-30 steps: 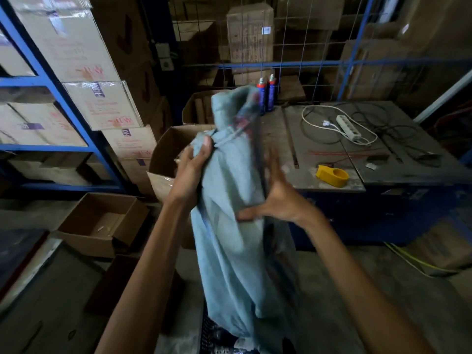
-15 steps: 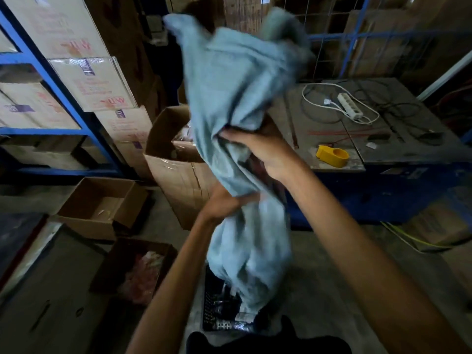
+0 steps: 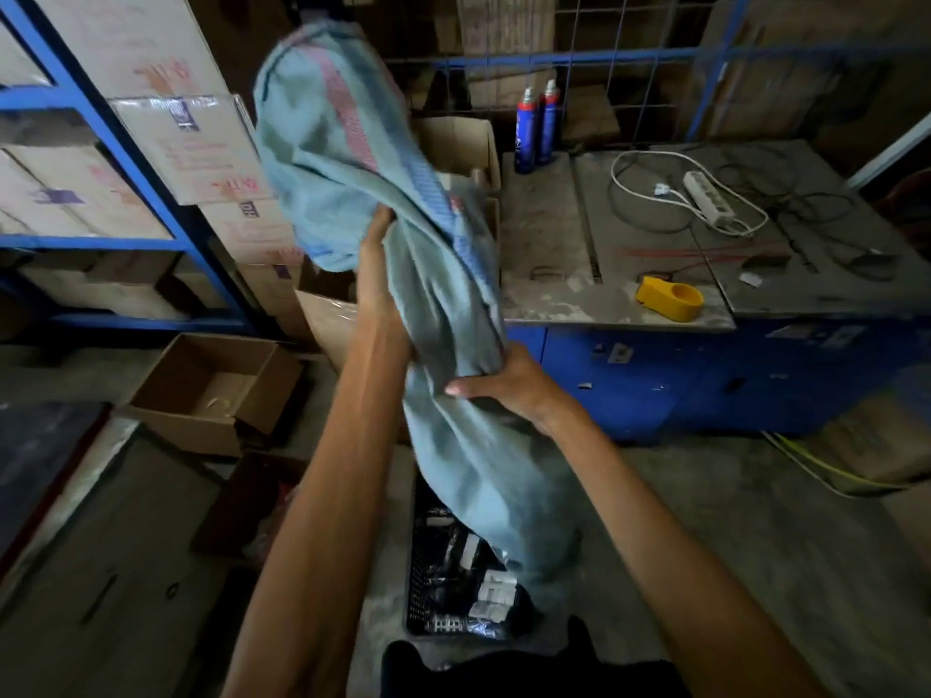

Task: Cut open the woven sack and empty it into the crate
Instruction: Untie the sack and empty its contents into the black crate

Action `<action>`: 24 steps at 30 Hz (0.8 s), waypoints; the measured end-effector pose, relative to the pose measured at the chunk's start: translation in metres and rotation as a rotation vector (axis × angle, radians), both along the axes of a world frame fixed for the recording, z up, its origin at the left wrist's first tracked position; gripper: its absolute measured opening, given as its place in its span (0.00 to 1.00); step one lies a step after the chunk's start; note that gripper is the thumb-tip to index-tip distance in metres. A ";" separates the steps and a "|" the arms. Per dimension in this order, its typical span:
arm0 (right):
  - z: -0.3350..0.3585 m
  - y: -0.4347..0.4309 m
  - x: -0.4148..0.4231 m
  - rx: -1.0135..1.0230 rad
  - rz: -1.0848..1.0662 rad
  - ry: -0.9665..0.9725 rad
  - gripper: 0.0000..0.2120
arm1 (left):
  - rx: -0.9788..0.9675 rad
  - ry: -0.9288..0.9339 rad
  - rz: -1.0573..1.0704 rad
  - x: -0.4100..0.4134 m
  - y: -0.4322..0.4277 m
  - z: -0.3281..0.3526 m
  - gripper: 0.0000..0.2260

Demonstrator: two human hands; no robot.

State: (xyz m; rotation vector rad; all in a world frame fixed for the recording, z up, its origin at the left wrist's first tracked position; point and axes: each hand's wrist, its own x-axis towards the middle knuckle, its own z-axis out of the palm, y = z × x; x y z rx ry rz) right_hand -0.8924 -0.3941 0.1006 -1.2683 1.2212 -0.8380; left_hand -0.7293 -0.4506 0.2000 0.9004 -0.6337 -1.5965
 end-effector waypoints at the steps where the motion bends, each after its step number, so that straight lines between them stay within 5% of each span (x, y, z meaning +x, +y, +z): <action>1: 0.005 -0.001 -0.010 -0.006 0.012 0.025 0.33 | -0.006 -0.005 -0.037 0.008 -0.003 0.002 0.20; 2: 0.010 -0.003 -0.021 -0.009 0.003 0.046 0.28 | -0.004 -0.100 -0.063 0.017 -0.004 0.002 0.21; 4: 0.025 -0.011 -0.043 -0.060 -0.100 0.109 0.24 | 0.117 -0.613 -0.105 0.044 -0.005 -0.015 0.30; 7: 0.058 -0.021 -0.054 -0.287 -0.167 0.261 0.23 | 0.627 -1.440 -0.550 0.077 0.022 -0.050 0.47; 8: 0.068 -0.023 -0.052 -0.341 -0.133 0.283 0.23 | 0.626 -1.660 -0.572 0.084 0.030 -0.059 0.50; 10: 0.085 -0.025 -0.049 -0.397 -0.019 0.280 0.23 | 0.228 -1.884 -0.345 0.090 0.038 -0.073 0.59; 13: 0.106 -0.025 -0.037 -0.438 0.144 0.239 0.24 | -0.441 -1.635 -0.244 0.060 0.044 -0.073 0.69; 16: 0.123 -0.025 -0.014 -0.465 0.149 0.019 0.24 | -0.319 -1.152 -0.439 0.008 0.059 -0.072 0.56; 19: 0.135 -0.031 -0.004 -0.499 0.120 0.038 0.23 | -0.274 -0.634 -0.142 -0.025 0.067 -0.088 0.31; 22: 0.146 -0.036 -0.040 -0.545 0.037 0.285 0.39 | -0.208 -0.399 0.063 -0.027 0.063 -0.088 0.26; 24: 0.138 -0.031 -0.075 -0.437 0.065 0.237 0.48 | -0.146 -0.255 0.102 -0.016 0.055 -0.090 0.14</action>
